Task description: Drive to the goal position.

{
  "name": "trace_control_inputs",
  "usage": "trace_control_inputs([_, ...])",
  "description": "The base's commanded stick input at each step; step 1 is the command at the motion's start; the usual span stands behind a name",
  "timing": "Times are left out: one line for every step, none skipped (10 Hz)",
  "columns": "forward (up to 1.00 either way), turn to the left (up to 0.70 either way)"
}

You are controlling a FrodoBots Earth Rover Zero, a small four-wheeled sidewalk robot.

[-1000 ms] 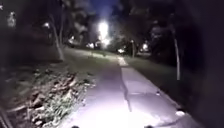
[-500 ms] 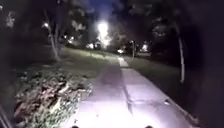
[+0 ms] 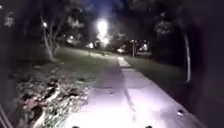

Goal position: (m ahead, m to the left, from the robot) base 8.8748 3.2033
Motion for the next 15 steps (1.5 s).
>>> trace_control_inputs([0.70,0.00])
trace_control_inputs([0.70,0.00])
trace_control_inputs([0.70,0.00])
trace_control_inputs([0.70,0.00])
trace_control_inputs([0.70,0.00])
trace_control_inputs([0.70,0.00])
trace_control_inputs([0.70,0.00])
trace_control_inputs([0.70,0.00])
trace_control_inputs([0.70,0.00])
trace_control_inputs([0.70,0.00])
trace_control_inputs([0.70,-0.04])
trace_control_inputs([0.70,-0.29])
trace_control_inputs([0.70,-0.35])
trace_control_inputs([0.70,-0.11])
trace_control_inputs([0.70,0.00])
